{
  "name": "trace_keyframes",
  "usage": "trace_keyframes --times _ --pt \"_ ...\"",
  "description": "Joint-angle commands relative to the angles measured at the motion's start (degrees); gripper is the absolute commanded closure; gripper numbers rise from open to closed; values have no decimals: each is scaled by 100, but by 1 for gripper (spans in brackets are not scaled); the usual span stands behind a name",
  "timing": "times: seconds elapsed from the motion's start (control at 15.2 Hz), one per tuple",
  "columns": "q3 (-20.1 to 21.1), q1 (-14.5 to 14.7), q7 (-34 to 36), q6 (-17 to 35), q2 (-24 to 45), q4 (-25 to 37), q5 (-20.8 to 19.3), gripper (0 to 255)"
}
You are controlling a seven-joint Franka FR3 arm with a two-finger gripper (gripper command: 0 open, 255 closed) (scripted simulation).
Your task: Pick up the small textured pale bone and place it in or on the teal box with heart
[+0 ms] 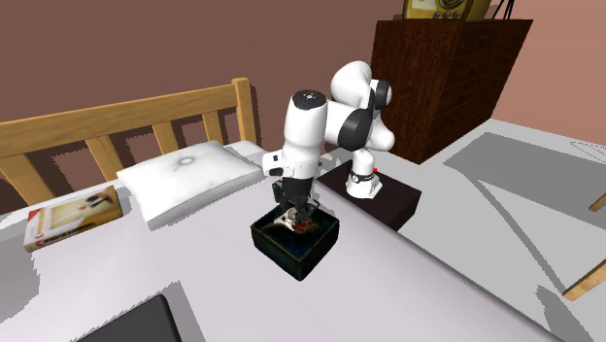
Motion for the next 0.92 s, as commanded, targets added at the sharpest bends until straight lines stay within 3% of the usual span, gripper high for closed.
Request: trace_keyframes --times 0.0,0.33,0.4,0.73,0.86 --pt "1 -3 6 36 -14 -55 2 255" --pt "1 -2 6 36 -13 -55 2 255" --pt "1 -5 6 47 -22 -75 3 0" --pt "1 -2 6 36 -13 -55 2 0" --pt "10 55 -17 -390 64 446 -5 0"
